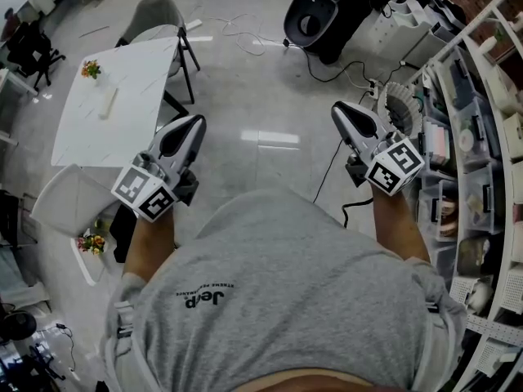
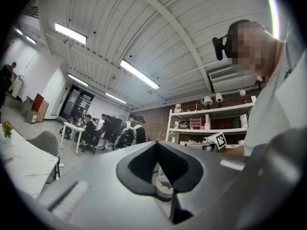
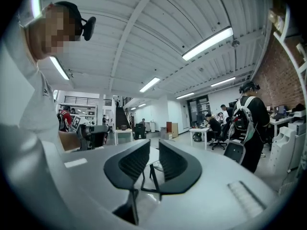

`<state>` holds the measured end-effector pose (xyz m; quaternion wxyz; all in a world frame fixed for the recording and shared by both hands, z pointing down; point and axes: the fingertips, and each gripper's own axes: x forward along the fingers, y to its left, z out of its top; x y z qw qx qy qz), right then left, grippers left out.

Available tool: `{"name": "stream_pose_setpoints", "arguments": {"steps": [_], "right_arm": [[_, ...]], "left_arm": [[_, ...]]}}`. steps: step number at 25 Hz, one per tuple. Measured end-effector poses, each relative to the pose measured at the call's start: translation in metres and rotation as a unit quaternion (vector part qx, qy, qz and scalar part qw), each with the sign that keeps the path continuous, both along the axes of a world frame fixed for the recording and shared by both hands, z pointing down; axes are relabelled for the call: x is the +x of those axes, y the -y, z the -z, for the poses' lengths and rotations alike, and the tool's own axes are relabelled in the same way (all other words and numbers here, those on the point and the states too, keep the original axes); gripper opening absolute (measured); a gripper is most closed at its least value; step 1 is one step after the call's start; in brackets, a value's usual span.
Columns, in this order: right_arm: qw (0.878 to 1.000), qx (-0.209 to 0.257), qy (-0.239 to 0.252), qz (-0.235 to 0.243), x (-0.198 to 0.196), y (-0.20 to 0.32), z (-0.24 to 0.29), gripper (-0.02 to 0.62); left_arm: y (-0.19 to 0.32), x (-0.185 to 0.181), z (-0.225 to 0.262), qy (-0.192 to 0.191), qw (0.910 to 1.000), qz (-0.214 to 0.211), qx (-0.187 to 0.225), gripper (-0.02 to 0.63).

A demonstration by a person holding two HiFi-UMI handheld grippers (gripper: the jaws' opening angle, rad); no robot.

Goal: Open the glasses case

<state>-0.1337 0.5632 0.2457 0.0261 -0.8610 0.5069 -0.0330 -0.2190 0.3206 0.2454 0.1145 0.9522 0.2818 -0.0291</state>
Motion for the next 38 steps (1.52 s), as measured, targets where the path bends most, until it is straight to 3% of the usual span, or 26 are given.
{"name": "stream_pose_setpoints", "arguments": {"steps": [2,3,5,17,23,31,38], "right_arm": [[1.000,0.012,-0.004,0.023,-0.004,-0.001,0.005,0.216],[0.999,0.014,-0.008,0.031,-0.006,-0.002,0.007,0.285],[0.999,0.010,-0.017,0.039,-0.008,-0.007,0.009,0.353],[0.998,0.012,-0.009,0.058,0.002,-0.071,-0.010,0.367],[0.998,0.020,-0.001,0.067,0.018,-0.077,-0.018,0.367],[0.998,0.012,0.005,0.062,0.065,-0.022,-0.028,0.367],[1.000,0.005,-0.009,0.019,0.158,0.082,-0.026,0.367]], "left_arm": [[-0.007,0.001,0.002,-0.001,1.0000,0.001,0.001,0.049],[-0.011,0.002,0.003,-0.001,1.0000,0.001,0.002,0.049],[-0.019,0.002,0.004,0.000,1.0000,0.003,0.004,0.049],[-0.090,-0.001,-0.003,0.014,0.9997,0.018,0.003,0.049],[-0.098,0.005,-0.007,0.026,0.9992,0.028,0.009,0.049],[-0.043,0.052,-0.025,0.032,0.9993,0.020,-0.006,0.049],[0.069,0.162,-0.039,0.019,0.9996,-0.016,-0.011,0.049]]}}
